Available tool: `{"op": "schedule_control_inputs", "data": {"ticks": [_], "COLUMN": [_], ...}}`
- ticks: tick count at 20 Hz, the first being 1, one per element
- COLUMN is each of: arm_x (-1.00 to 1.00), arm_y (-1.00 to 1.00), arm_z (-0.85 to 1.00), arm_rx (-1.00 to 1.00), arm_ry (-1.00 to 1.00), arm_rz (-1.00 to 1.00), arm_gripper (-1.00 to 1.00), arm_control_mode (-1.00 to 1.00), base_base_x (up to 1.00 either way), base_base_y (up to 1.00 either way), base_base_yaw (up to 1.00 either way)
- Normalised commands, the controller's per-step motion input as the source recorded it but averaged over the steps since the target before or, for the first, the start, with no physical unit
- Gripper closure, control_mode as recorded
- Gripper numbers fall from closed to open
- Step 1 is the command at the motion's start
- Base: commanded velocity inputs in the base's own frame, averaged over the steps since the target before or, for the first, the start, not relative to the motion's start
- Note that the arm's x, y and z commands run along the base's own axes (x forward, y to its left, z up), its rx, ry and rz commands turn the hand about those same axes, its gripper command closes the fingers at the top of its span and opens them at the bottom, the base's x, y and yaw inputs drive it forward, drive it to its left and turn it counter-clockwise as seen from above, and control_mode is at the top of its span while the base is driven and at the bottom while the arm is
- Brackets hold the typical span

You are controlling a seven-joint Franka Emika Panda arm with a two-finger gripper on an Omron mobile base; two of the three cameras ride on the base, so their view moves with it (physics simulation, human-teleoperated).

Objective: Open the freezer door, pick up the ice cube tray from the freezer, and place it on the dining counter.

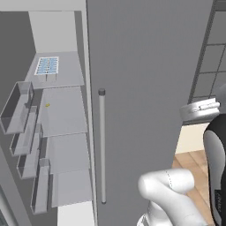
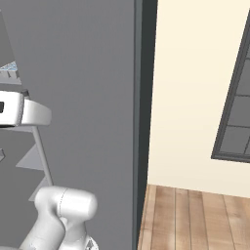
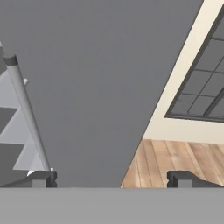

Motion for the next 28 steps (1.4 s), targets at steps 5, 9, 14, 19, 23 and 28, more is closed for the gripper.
{"op": "schedule_control_inputs", "data": {"ticks": [5,9,14,19,23,28], "arm_x": [0.01,0.08,0.17,0.11,0.0,0.0], "arm_y": [0.0,0.0,0.0,0.0,0.03,0.03], "arm_z": [-0.02,0.0,-0.01,-0.06,-0.23,-0.03], "arm_rx": [0.0,0.03,0.04,0.13,0.1,0.0], "arm_ry": [0.0,0.0,0.0,0.0,0.0,0.0], "arm_rz": [0.0,0.0,0.0,0.02,0.0,0.0], "arm_gripper": [-1.0,-1.0,-1.0,-1.0,-1.0,-1.0], "arm_control_mode": [-1.0,-1.0,-1.0,-1.0,-1.0,1.0], "base_base_x": [0.0,0.0,0.0,0.0,0.0,-0.08], "base_base_y": [0.0,0.0,0.0,0.0,0.0,0.17], "base_base_yaw": [0.0,0.0,0.0,0.0,0.0,0.0]}}
